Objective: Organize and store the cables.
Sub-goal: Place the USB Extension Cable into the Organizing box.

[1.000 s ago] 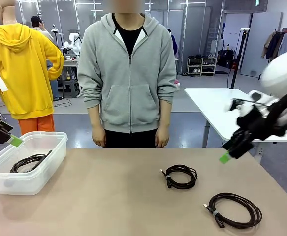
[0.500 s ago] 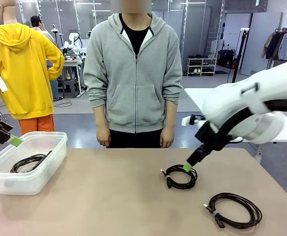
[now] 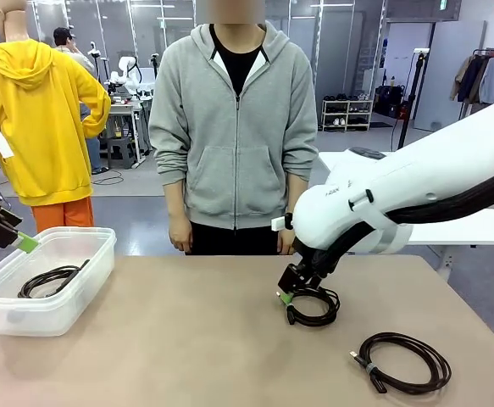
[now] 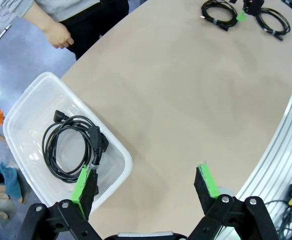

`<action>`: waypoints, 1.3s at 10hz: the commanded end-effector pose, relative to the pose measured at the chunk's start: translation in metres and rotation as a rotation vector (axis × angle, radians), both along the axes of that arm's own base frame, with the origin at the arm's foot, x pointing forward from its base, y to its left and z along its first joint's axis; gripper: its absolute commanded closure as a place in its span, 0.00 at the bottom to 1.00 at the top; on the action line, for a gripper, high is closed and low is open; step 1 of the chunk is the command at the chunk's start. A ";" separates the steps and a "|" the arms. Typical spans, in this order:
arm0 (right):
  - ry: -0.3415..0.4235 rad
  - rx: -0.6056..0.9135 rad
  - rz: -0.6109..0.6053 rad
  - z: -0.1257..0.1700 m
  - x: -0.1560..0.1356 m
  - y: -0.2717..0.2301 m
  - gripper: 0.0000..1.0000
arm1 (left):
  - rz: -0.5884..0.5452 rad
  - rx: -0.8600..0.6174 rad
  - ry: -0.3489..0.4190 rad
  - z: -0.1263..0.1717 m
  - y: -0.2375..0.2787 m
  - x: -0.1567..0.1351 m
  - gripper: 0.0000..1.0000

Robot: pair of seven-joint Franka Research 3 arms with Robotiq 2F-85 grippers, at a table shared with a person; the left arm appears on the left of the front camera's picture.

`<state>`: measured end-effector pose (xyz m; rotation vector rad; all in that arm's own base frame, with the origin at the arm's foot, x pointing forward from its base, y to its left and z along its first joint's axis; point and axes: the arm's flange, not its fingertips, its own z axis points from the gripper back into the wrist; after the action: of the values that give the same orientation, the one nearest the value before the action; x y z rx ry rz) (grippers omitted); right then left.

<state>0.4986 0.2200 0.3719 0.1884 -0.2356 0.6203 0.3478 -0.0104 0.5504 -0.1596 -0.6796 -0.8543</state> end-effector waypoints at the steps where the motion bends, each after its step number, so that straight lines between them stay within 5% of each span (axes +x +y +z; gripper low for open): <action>1: -0.016 0.002 0.009 0.003 -0.007 -0.007 0.00 | 0.021 0.001 0.005 0.003 -0.002 0.003 0.00; 8: -0.006 0.000 -0.001 0.004 -0.002 -0.002 0.00 | 0.021 0.001 0.005 0.003 -0.002 0.003 0.00; 10: 0.000 -0.080 -0.186 -0.023 0.024 0.012 0.00 | 0.021 0.001 0.005 0.003 -0.002 0.003 0.00; 13: 0.040 -0.183 -0.248 -0.045 0.027 0.028 0.00 | 0.021 0.001 0.005 0.003 -0.002 0.003 0.00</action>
<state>0.5179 0.2292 0.3225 0.0590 -0.1862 0.4276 0.3478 -0.0104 0.5504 -0.1577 -0.6787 -0.8554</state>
